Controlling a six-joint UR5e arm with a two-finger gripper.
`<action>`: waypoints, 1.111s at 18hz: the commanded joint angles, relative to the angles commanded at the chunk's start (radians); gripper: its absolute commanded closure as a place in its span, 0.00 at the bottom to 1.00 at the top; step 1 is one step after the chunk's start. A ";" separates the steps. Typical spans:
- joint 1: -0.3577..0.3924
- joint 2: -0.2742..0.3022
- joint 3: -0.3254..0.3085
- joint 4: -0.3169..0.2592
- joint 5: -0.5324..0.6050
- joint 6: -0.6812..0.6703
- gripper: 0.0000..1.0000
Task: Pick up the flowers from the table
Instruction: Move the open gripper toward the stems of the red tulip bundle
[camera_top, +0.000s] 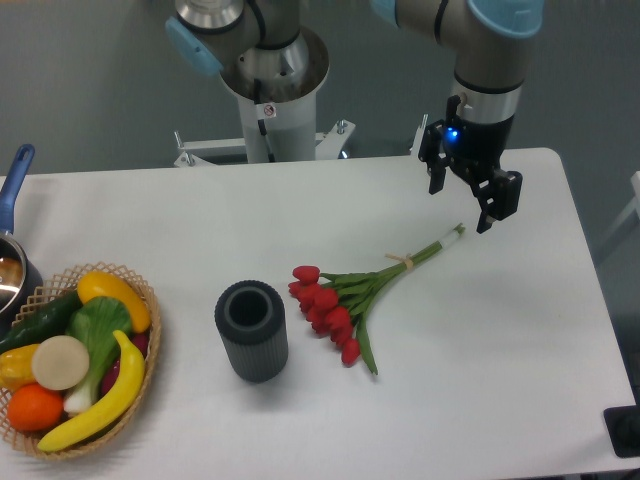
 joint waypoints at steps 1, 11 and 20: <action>0.000 0.000 0.000 0.000 -0.003 -0.003 0.00; -0.008 -0.005 -0.061 0.020 -0.008 -0.055 0.00; -0.025 -0.057 -0.101 0.025 -0.069 -0.130 0.00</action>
